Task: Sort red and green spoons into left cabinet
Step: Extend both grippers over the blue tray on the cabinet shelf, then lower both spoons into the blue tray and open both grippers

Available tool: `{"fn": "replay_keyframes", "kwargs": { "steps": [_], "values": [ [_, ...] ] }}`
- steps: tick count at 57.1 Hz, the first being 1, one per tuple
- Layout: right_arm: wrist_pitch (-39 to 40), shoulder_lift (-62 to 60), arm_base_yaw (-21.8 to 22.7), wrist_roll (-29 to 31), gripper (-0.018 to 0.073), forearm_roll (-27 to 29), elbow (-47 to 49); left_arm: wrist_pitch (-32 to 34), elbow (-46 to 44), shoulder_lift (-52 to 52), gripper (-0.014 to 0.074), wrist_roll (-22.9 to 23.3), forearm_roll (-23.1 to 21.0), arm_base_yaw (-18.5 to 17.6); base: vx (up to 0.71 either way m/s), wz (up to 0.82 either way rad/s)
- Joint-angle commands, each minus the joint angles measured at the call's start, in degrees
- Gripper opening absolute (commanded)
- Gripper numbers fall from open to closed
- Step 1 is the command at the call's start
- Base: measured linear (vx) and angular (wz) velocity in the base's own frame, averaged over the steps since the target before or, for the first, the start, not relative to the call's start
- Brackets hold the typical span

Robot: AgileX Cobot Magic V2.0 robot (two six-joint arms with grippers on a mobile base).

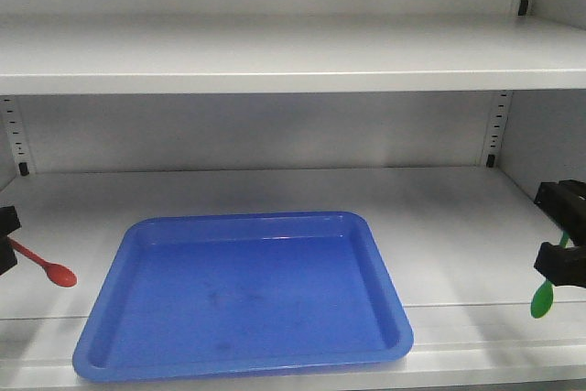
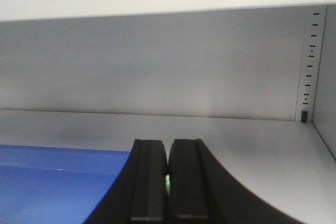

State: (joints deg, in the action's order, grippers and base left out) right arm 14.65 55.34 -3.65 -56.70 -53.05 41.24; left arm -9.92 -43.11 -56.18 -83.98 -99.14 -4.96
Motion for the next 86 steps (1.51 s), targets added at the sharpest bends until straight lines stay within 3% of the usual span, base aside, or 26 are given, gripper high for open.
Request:
{"fn": "replay_keyframes", "kwargs": {
  "steps": [1,20,29,45,51,59,75,86],
  "values": [
    [2.57,-0.74,0.11,-0.11,-0.0009,0.54,1.72,-1.03,-1.78,0.76,0.0,0.02,-3.99,-0.2,0.0,0.0],
    [3.06,-0.74,0.11,-0.11,-0.0009,0.54,1.72,-0.89,-1.71,0.76,0.0,0.02,-3.99,-0.2,0.0,0.0],
    [3.86,-0.17,0.11,-0.11,-0.0008,0.54,1.72,-4.09,-1.71,0.76,0.0,0.02,-3.99,-0.2,0.0,0.0],
    [22.25,9.42,0.11,-3.43,0.0012,0.18,2.61,-18.44,-3.63,-3.72,0.0008,0.11,-4.08,-0.2,0.0,0.0],
    [28.59,14.52,-0.04,-5.0,0.0032,-2.96,5.7,-22.43,-7.55,-8.15,0.0013,0.43,-4.08,-0.26,0.0,0.0],
    [28.16,21.2,-4.76,-6.4,0.008,-6.8,13.0,-25.6,-14.21,-13.8,0.0029,1.47,-4.13,-0.37,0.0,0.0],
    [18.11,36.5,-17.22,-7.61,0.0185,-6.36,28.67,-30.1,-22.73,-25.54,0.0173,9.61,-4.13,-0.67,0.0,0.0],
    [9.91,42.08,-19.9,-16.44,0.0289,-5.11,35.37,-30.46,-23.42,-30.72,0.0425,10.25,-3.85,-2.0,0.0,0.0]
  ]
}}
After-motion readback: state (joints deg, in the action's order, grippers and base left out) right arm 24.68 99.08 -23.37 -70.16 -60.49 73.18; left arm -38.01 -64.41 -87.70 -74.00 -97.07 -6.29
